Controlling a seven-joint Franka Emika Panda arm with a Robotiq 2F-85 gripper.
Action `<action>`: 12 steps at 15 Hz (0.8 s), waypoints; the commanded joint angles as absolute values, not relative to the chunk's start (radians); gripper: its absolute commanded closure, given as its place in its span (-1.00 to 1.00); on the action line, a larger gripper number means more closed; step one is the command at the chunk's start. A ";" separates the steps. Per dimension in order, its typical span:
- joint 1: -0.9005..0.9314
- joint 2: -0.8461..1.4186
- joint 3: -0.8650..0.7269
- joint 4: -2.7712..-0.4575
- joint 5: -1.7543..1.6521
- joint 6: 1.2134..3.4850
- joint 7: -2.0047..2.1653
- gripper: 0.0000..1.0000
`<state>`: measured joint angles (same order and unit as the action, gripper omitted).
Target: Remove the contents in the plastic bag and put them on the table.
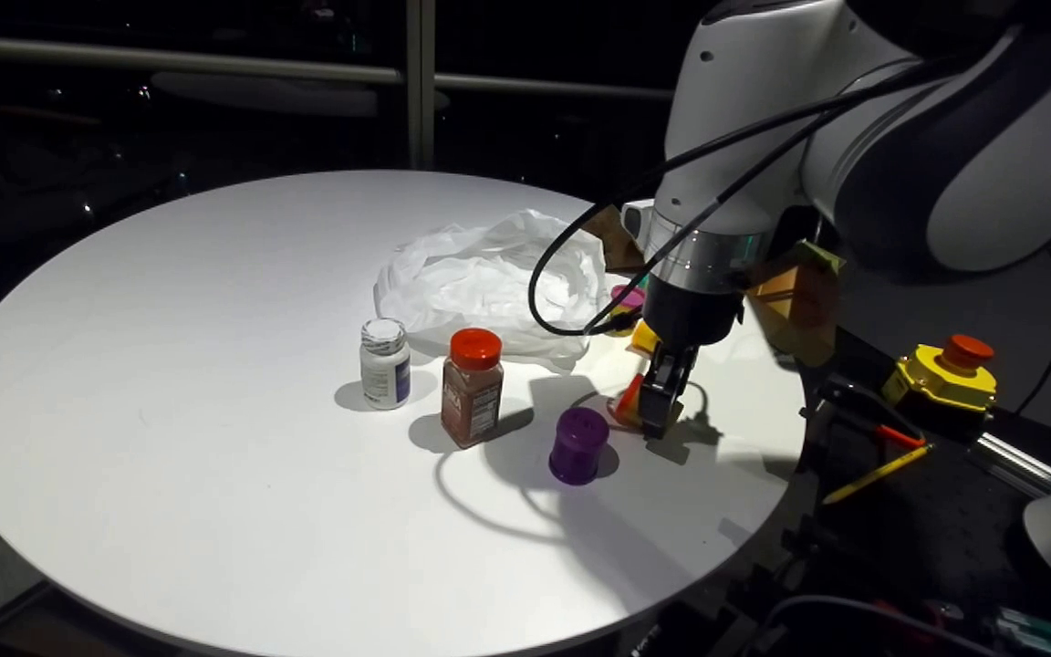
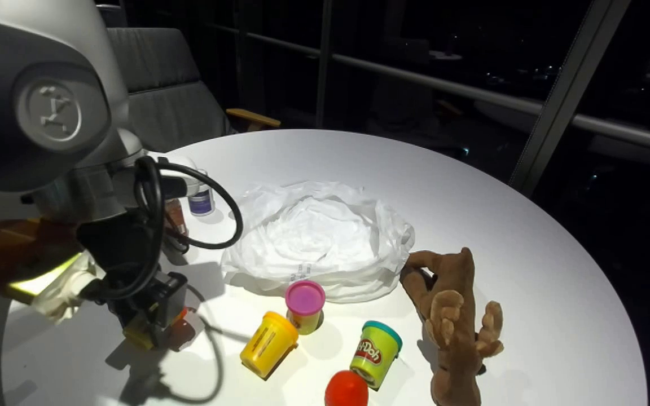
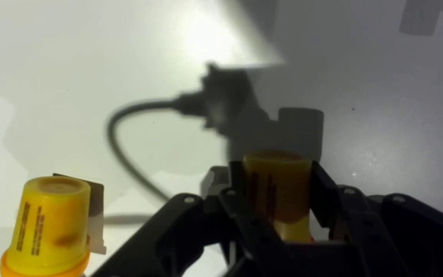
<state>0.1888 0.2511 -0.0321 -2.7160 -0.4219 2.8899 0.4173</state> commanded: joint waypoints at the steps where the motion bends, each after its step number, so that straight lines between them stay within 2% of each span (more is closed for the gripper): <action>1: 0.166 0.205 -0.049 -2.726 -0.436 2.912 0.384 -0.37; 2: 0.150 0.171 -0.045 -2.743 -0.417 2.916 0.373 -0.45; 6: 0.069 -0.005 0.003 -2.815 -0.294 2.937 0.304 -1.00; 8: 0.068 -0.046 0.014 -2.747 -0.140 2.888 0.236 -1.00; 12: 0.046 -0.285 -0.005 -2.757 -0.015 2.730 0.230 -1.00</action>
<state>0.0781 -0.0886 -0.0099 -2.7349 -0.0797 2.8591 0.2443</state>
